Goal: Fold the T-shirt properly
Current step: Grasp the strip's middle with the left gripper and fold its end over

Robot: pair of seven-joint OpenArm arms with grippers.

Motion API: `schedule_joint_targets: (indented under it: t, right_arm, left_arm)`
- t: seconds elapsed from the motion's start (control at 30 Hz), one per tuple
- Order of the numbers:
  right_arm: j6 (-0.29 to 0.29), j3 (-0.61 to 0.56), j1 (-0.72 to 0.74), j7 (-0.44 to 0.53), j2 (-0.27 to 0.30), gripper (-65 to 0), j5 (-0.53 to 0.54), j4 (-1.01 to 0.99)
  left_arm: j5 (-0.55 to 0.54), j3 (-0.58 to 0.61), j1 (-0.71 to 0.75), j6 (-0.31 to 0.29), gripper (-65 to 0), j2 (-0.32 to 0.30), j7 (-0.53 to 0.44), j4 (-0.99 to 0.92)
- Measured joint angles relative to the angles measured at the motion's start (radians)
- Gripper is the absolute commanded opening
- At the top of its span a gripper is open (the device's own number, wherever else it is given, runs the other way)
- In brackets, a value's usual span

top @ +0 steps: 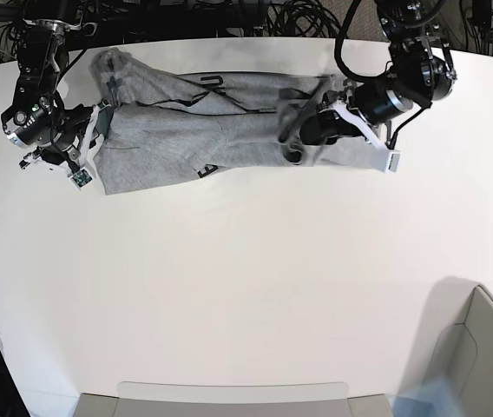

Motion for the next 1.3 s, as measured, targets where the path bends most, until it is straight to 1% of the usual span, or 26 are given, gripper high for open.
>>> schedule_joint_targets:
  t: [0.1,0.2,0.33,0.53,0.63,0.7,0.77,0.9,1.07,1.2,1.3]
  right_arm:
    - [0.0,0.0,0.0,0.0,0.0,-44.3,0.001,0.0]
    - [0.0,0.0,-0.001,0.0,0.0,-44.4,0.0,0.0]
    - [0.0,0.001,0.0,0.0,0.004,-44.4,0.008,0.003]
    - [0.0,0.003,0.0,0.001,0.005,-44.4,0.009,0.059]
    - [0.0,0.004,-0.002,-0.001,0.005,-44.4,0.009,0.063]
    - [0.0,0.004,-0.002,0.0,0.005,-44.4,0.005,0.063]
    - [0.0,0.004,0.0,0.0,0.002,-44.4,0.011,0.063]
    - [0.0,0.004,0.0,0.0,0.0,-44.4,0.008,0.063]
    - [0.0,0.004,0.0,0.0,0.002,-44.4,0.008,0.063]
    - [0.0,0.005,0.009,0.0,0.005,-44.4,0.011,0.063]
    - [0.0,0.059,0.029,-0.001,-0.008,-44.4,0.01,0.063]
  left_arm:
    - [0.0,0.0,-0.014,0.0,-51.9,0.0,0.002,0.0]
    - [-0.04,-0.013,-0.039,0.0,-56.1,0.017,-0.004,0.0]
    - [-0.042,-0.022,-0.024,0.0,-65.0,0.026,0.001,0.001]
    - [-0.037,-0.151,0.041,0.008,-65.0,0.02,0.005,0.002]
    - [-0.003,-0.175,0.034,0.011,-65.0,0.016,-0.005,0.002]
    - [0.071,-0.146,0.024,0.017,-65.0,0.017,-0.003,0.002]
    - [0.154,-0.089,0.013,0.018,-65.0,0.017,0.0,0.0]
    - [0.232,0.048,0.008,0.018,-65.0,0.017,-0.002,0.0]
    - [0.232,0.152,0.061,0.011,-65.0,0.018,-0.006,0.003]
    - [0.237,0.261,0.126,0.012,-65.0,0.014,0.001,0.003]
    - [0.228,0.34,0.137,0.008,-65.0,-0.002,0.001,0.003]
